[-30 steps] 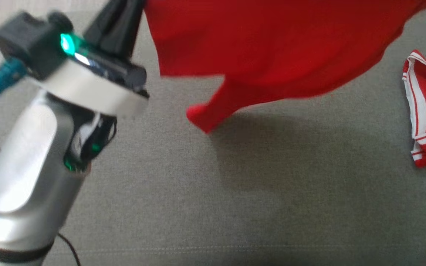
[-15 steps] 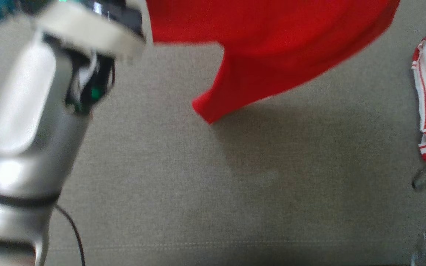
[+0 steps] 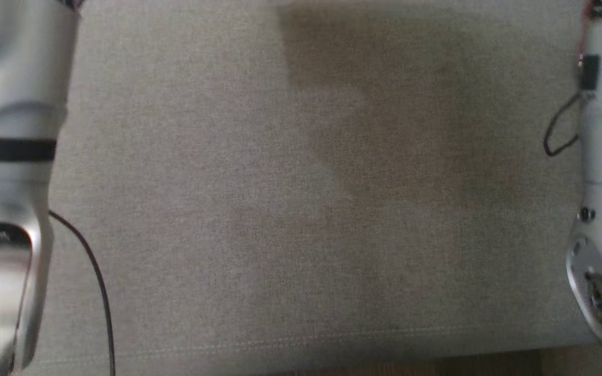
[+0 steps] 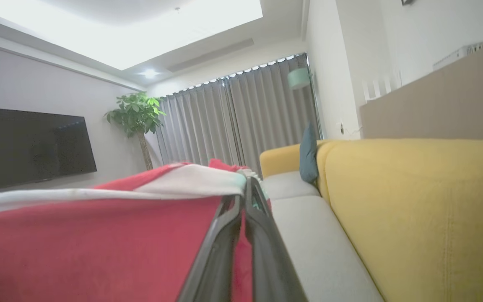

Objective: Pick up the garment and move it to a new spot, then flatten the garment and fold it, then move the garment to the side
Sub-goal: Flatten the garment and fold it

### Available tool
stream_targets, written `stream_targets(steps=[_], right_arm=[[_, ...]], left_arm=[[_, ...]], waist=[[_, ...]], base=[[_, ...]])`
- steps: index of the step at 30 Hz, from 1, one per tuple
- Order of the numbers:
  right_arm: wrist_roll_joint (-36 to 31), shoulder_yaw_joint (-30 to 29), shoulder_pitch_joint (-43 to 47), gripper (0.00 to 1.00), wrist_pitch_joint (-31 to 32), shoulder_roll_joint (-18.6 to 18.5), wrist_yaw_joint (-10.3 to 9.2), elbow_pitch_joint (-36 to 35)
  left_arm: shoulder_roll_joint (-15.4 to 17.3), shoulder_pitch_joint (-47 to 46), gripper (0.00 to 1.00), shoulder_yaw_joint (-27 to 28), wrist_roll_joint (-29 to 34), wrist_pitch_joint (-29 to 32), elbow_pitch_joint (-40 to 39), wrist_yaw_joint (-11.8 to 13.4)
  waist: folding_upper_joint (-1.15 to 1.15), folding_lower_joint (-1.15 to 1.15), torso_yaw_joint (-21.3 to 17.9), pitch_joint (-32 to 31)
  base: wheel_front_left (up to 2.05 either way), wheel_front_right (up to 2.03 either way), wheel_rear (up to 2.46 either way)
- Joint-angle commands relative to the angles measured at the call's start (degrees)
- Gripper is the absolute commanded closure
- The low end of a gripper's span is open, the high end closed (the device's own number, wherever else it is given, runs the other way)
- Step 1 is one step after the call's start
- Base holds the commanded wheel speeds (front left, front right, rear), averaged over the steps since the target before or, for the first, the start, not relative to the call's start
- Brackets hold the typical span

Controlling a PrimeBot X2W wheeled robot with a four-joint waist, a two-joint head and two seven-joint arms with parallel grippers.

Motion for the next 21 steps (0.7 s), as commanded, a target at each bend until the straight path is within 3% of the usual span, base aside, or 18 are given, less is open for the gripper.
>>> stream_targets(steps=[1,6,10,16,21], right_arm=[[1.27,2.07,-2.76,1.00,-1.40,1.40,-0.04,2.69],[5.00,8.00,-3.66,1.00,-5.54,1.57,-0.04,16.36],[7.86,13.84,-2.22,1.00,-8.38,1.58,-0.04,22.91],[10.97,17.37,2.18,1.00,-11.28,1.59,-0.04,25.54],[11.71,18.67,9.80,1.00,-12.75,1.39,-0.04,23.37]], left_arm=[[1.79,-2.61,1.00,2.75,0.70,-0.24,0.34,-0.16],[-0.48,0.51,1.00,4.86,0.80,-0.25,7.50,-0.96],[-2.31,4.12,1.00,6.44,0.02,-0.26,11.75,-1.67],[-4.26,9.88,1.00,9.44,-1.04,-0.26,12.91,-2.14],[-5.96,18.24,1.00,11.27,-0.81,-0.27,8.53,-2.44]], waist=[[0.00,0.00,-0.43,1.27],[0.00,0.00,-0.26,4.03],[0.00,0.00,0.29,6.25],[0.00,0.00,1.05,8.14],[0.00,0.00,2.02,7.57]], base=[[0.00,0.00,0.00],[0.00,0.00,0.00],[0.00,0.00,0.00],[0.00,0.00,0.00],[0.00,0.00,0.00]])
